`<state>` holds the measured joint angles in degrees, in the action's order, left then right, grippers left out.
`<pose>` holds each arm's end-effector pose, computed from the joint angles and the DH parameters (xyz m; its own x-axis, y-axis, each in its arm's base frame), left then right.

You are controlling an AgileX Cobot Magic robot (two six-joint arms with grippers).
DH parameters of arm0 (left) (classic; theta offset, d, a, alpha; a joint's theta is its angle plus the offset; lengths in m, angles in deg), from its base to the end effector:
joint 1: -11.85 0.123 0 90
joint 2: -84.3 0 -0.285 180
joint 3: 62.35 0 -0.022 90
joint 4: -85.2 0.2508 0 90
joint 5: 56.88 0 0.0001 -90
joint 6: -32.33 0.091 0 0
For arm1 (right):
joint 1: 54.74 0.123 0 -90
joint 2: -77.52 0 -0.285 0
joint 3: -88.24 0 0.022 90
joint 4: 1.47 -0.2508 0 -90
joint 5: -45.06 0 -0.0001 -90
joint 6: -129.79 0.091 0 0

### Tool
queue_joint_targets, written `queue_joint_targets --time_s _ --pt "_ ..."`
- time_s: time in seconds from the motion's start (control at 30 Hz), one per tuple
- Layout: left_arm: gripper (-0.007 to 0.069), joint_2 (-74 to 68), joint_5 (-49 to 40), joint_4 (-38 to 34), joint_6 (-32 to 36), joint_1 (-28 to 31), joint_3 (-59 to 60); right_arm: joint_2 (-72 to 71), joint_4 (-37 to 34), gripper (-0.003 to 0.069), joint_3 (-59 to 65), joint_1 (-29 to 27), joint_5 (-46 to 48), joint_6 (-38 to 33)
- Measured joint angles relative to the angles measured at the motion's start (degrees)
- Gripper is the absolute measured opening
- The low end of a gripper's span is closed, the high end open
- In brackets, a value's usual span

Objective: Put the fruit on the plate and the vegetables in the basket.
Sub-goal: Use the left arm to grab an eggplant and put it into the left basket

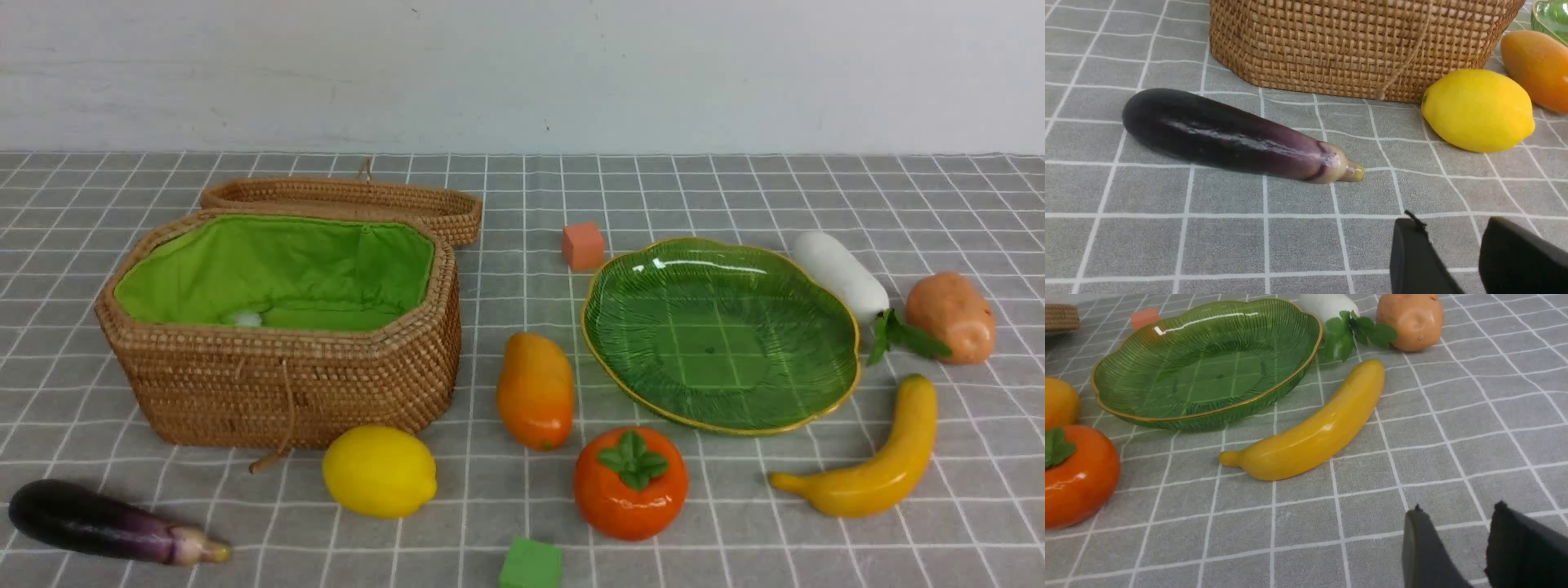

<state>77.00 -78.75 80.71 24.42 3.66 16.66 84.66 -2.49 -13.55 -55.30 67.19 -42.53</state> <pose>0.0517 -0.0101 0.1689 -0.3365 -0.1629 -0.9275 0.1017 0.9729 -0.2077 0.0522 0.0001 0.1733 -0.2964 0.1529 -0.9427 0.0484 0.9882 0.1450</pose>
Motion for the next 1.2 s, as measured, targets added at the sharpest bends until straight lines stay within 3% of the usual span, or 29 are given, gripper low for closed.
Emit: queue_joint_targets --time_s 0.57,0.97,1.13,1.17,1.2 --pt "0.0239 0.0 2.4 -0.6 -0.4 0.0 0.0 0.0 0.0 0.0240 0.0 0.0 0.0 0.0" --pt "0.0237 0.0 22.4 -26.1 -15.7 0.0 0.0 0.0 0.0 0.0240 0.0 0.0 0.0 0.0" --pt "0.0149 -0.5 16.7 -27.0 -14.5 0.0 -4.2 0.0 0.6 0.0240 0.0 0.0 -0.5 -0.1" --pt "0.0079 -1.9 13.3 -26.0 -12.5 0.0 -7.5 0.0 1.4 0.0240 0.1 0.0 -1.5 -0.2" --pt "0.0061 -2.4 12.2 -25.7 -11.8 0.0 -8.5 0.0 1.4 0.0240 0.2 0.0 -1.8 0.0"
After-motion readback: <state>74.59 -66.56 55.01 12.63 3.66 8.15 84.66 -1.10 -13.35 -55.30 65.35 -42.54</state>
